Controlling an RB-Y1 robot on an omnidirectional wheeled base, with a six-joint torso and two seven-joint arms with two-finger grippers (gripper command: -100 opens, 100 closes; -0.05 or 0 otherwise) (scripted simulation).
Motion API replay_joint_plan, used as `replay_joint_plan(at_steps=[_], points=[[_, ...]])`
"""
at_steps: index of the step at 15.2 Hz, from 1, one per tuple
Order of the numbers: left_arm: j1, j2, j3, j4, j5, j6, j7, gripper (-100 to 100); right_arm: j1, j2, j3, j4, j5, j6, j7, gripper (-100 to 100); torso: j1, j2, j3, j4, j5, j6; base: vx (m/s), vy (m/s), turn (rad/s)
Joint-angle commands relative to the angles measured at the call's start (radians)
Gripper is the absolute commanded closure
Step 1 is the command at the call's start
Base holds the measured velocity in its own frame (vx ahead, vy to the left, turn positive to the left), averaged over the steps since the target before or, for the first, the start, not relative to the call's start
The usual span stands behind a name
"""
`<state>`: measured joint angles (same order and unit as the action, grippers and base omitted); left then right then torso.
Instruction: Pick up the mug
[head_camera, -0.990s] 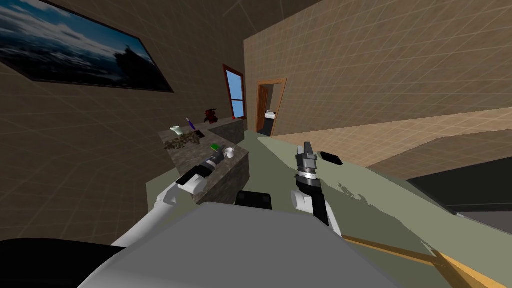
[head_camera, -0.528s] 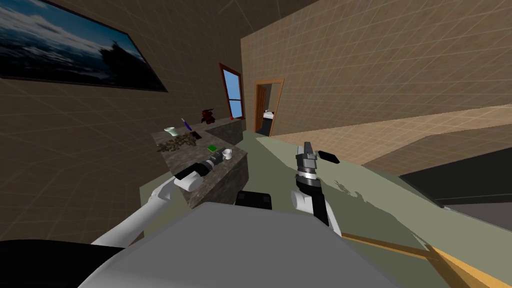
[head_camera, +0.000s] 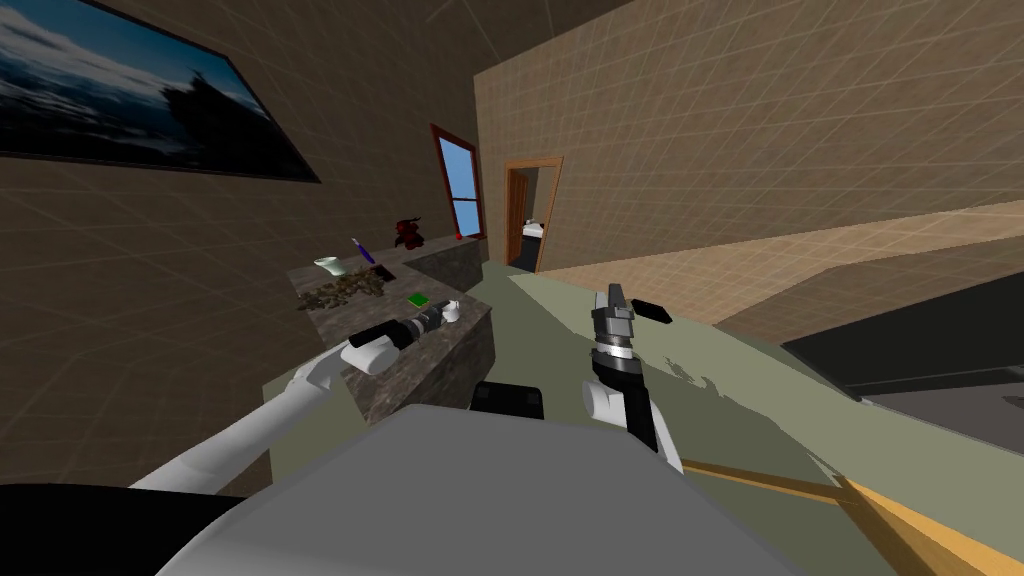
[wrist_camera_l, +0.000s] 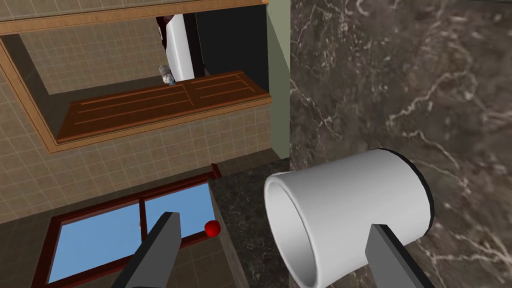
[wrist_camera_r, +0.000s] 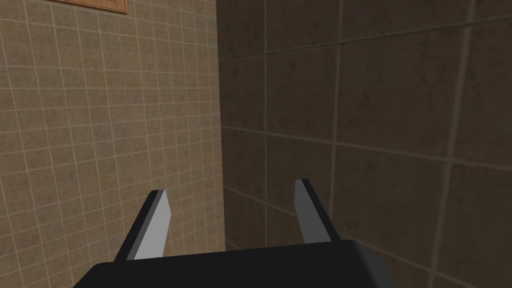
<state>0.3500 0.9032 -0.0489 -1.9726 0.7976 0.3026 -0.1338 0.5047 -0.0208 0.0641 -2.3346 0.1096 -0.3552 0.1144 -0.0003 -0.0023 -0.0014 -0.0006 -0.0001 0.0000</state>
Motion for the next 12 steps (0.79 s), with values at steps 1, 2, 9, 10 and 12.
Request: replay_joint_plan(at_steps=[1, 2, 9, 10, 12], points=[[-0.008, 0.050, -0.002, 0.020, 0.050, 0.050, 0.001, -100, 0.000, 0.000, 0.000, 0.000, 0.000, 0.000, 0.000, 0, 0.000, 0.000, 0.000, 0.000, 0.000, 0.000, 0.029, -0.002, -0.073], [-0.008, 0.059, -0.002, 0.020, 0.057, 0.067, 0.001, -100, 0.000, 0.000, 0.000, 0.000, 0.000, 0.000, 0.000, 0, 0.000, 0.000, 0.000, 0.000, 0.000, 0.000, 0.037, 0.003, -0.089], [-0.029, 0.156, -0.010, 0.058, 0.153, 0.181, 0.001, -100, 0.000, 0.000, 0.000, 0.000, 0.000, 0.000, 0.000, 0, 0.000, -0.001, -0.001, 0.000, 0.000, 0.000, 0.029, -0.002, -0.052], [-0.039, 0.197, -0.015, 0.076, 0.193, 0.213, 0.002, -100, 0.000, 0.000, 0.000, 0.000, 0.000, 0.000, 0.000, 0, 0.000, 0.000, 0.000, 0.000, 0.000, 0.000, 0.020, -0.004, -0.073], [-0.039, 0.203, -0.015, 0.076, 0.200, 0.235, 0.002, -100, 0.000, 0.000, 0.000, 0.000, 0.000, 0.000, 0.000, 0, 0.000, -0.001, 0.000, 0.000, 0.000, 0.000, 0.038, 0.003, -0.063]])
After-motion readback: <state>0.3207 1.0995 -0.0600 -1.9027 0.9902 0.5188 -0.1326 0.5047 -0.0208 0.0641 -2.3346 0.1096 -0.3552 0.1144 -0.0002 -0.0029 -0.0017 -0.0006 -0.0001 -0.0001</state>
